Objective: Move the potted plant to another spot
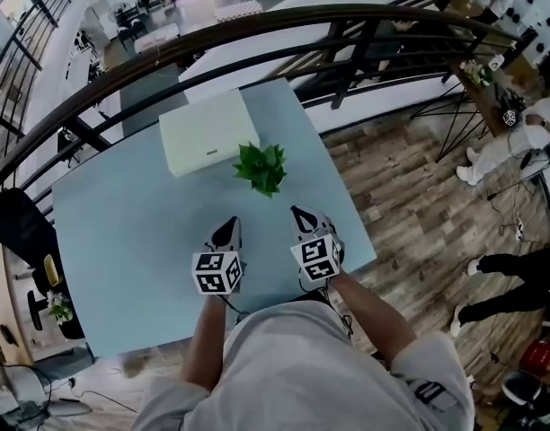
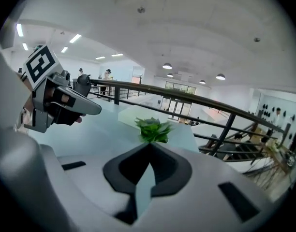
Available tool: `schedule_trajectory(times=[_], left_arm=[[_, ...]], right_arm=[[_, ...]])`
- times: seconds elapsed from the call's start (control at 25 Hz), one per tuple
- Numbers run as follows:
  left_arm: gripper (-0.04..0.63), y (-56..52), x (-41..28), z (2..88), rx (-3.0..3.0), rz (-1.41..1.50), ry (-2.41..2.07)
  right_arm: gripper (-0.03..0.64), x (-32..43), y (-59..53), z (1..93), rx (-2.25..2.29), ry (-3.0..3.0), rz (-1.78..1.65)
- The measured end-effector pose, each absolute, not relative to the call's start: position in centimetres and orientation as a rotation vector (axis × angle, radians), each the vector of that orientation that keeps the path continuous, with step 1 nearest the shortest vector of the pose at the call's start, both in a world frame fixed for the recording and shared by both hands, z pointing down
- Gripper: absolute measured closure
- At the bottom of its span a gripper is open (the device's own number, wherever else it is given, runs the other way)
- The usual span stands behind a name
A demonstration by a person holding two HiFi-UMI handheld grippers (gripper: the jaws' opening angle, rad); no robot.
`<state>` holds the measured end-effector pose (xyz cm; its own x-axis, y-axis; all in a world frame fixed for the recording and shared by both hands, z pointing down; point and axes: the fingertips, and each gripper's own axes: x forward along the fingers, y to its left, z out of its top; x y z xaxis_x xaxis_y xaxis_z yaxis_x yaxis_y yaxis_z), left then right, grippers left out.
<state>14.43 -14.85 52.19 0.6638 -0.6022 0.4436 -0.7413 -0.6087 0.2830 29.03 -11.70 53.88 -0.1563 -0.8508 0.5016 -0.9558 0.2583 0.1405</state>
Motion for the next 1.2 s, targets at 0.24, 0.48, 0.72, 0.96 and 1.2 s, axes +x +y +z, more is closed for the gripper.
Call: schedule_trajectory(times=[0.24, 0.48, 0.72, 0.96, 1.2], left_arm=[[0.583, -15.9, 14.5, 47.4, 2.515, 0.324, -1.14], [0.583, -16.4, 14.1, 40.2, 2.623, 0.154, -1.232], [0.583, -16.5, 13.7, 33.7, 2.717, 0.036, -1.348], [0.583, -16.1, 13.8, 31.1, 2.772, -0.004, -1.383], [0.583, -15.9, 14.3, 31.4, 2.784, 0.004, -1.366]], right_arm=[[0.614, 29.6, -13.3, 47.3, 1.794, -2.137, 0.198], [0.614, 28.8, -14.5, 39.2, 1.862, -2.269, 0.032], [0.614, 29.3, -15.0, 32.7, 1.921, -2.311, -0.136], [0.614, 30.2, -14.4, 30.1, 1.953, -2.317, -0.194], [0.614, 30.5, -14.1, 30.2, 1.964, -2.315, -0.193]])
